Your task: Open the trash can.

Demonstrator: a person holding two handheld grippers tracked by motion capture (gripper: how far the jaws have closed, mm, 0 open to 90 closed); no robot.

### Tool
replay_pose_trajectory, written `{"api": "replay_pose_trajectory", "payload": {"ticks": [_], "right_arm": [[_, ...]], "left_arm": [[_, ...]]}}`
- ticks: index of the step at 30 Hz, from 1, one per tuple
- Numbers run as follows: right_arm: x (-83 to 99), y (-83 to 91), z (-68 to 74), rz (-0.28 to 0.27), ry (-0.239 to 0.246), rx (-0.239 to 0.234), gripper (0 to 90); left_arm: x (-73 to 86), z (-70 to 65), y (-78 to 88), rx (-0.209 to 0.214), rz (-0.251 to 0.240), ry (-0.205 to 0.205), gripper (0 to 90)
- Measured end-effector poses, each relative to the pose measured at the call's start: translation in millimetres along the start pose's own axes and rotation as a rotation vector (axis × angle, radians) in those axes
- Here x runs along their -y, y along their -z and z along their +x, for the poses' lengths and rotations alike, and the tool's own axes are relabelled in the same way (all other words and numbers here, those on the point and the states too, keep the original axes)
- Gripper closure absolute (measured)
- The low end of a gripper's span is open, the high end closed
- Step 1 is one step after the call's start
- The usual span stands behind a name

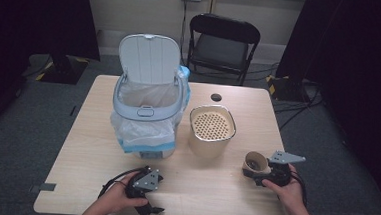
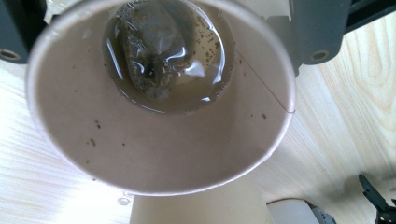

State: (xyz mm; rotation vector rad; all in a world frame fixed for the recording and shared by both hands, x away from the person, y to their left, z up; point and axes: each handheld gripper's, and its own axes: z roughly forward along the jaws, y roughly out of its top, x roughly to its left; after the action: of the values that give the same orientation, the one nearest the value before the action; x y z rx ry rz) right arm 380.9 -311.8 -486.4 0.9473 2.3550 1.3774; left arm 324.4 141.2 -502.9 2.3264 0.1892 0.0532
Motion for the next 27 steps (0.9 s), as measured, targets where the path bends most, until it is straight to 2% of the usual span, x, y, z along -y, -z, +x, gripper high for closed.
{"api": "replay_pose_trajectory", "payload": {"ticks": [1,2,9,16,27], "right_arm": [[-0.2,0.7,-0.4,-0.003,0.000,0.002,26.4],[-0.8,1.8,-1.1,-0.005,-0.002,0.005,26.4],[-10.2,7.1,-5.6,0.014,0.001,0.027,26.6],[-25.0,5.4,-8.2,0.041,0.011,0.023,27.0],[-46.7,2.1,-11.5,0.050,0.042,0.025,27.2]], "left_arm": [[0.0,0.0,0.0,0.000,-0.001,0.000,0.0],[-0.3,1.4,1.0,0.001,0.015,-0.021,0.0],[-0.5,1.6,0.9,0.003,0.015,-0.022,0.0],[-0.4,1.6,0.7,0.003,0.013,-0.022,0.0],[-0.3,1.5,0.5,0.002,0.010,-0.021,0.0]]}}
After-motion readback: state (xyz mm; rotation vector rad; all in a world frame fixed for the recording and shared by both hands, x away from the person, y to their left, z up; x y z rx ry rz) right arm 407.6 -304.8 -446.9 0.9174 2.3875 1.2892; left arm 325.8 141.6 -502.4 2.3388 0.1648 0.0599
